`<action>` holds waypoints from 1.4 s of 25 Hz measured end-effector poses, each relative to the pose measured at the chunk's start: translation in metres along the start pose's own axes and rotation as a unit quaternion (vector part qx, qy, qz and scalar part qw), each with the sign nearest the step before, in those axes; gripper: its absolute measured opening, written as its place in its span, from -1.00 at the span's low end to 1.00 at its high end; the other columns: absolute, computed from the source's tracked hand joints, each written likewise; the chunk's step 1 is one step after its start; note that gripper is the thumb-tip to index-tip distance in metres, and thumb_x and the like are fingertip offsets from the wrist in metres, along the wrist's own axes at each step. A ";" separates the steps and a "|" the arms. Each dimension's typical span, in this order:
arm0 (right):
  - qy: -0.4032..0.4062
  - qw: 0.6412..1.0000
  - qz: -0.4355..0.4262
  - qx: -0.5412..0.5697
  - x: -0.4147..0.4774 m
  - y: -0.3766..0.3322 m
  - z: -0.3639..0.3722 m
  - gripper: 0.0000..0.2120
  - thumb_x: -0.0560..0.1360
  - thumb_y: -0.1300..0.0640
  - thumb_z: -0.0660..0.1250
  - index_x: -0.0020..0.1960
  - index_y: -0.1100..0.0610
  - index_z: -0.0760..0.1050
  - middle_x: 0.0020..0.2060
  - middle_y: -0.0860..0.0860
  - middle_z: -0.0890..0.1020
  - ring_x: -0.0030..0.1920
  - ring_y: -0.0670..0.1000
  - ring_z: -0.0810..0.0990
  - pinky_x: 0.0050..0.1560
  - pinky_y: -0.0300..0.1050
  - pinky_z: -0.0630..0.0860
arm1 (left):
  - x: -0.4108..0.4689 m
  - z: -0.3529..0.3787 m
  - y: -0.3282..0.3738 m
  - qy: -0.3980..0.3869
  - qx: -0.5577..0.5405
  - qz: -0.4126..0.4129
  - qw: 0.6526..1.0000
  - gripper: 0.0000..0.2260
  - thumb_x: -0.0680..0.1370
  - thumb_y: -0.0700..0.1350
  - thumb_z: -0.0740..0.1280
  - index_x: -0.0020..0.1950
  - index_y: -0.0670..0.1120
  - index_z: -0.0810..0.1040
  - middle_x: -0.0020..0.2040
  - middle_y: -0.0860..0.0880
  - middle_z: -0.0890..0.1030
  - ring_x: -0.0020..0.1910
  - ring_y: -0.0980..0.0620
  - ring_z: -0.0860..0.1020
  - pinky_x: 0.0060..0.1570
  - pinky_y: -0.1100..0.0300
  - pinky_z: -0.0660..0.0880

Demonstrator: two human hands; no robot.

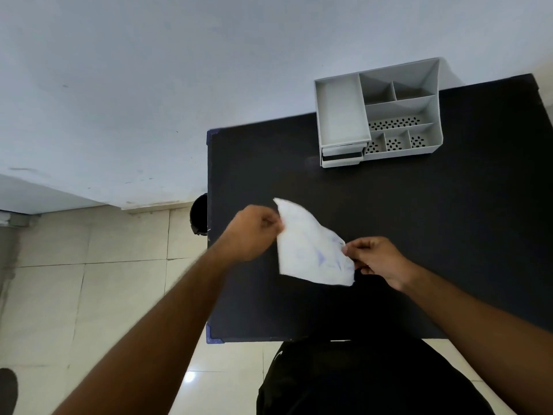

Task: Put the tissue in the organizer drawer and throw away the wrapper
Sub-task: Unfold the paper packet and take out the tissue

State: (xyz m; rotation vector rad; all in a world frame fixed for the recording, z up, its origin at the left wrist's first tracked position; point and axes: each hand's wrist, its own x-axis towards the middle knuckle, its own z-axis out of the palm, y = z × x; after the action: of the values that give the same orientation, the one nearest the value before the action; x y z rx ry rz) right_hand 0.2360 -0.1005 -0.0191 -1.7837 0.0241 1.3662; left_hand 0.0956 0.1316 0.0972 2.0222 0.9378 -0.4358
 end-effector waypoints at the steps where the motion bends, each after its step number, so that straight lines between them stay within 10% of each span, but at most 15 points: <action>1: -0.001 1.000 -0.002 -0.004 0.000 -0.001 0.000 -0.90 0.49 0.13 0.47 -0.04 0.15 0.68 -0.22 0.03 0.73 -0.37 -0.09 0.59 -0.33 -0.23 0.47 | 0.000 -0.002 -0.004 0.020 0.034 -0.019 0.999 -0.87 0.60 -0.02 0.37 -0.10 0.03 0.67 -0.09 0.01 0.72 -0.14 0.06 0.66 0.03 0.03 0.65; 24: 0.007 0.999 -0.021 -0.031 0.009 -0.023 0.007 -0.95 0.50 0.13 0.47 -0.06 0.10 0.68 -0.21 -0.01 0.74 -0.37 -0.09 0.59 -0.34 -0.21 0.49 | 0.002 -0.022 -0.010 -0.087 -0.090 -0.003 0.992 -0.89 0.57 -0.11 0.42 -0.15 -0.02 0.69 -0.16 0.06 0.72 -0.08 0.10 0.68 -0.07 0.31 0.61; 35: -0.003 0.998 -0.017 -0.055 0.008 -0.019 0.005 -0.92 0.52 0.12 0.45 -0.07 0.13 0.67 -0.23 -0.02 0.73 -0.38 -0.10 0.55 -0.36 -0.23 0.46 | 0.012 -0.017 -0.014 -0.026 -0.077 -0.030 0.996 -0.86 0.53 -0.10 0.44 -0.19 -0.12 0.68 -0.23 -0.11 0.69 -0.24 0.07 0.63 -0.14 0.13 0.60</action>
State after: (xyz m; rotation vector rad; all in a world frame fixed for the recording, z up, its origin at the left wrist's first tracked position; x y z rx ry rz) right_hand 0.2446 -0.0822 -0.0142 -1.8625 -0.0863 1.3715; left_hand 0.0925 0.1561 0.0925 1.8392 0.9720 -0.4338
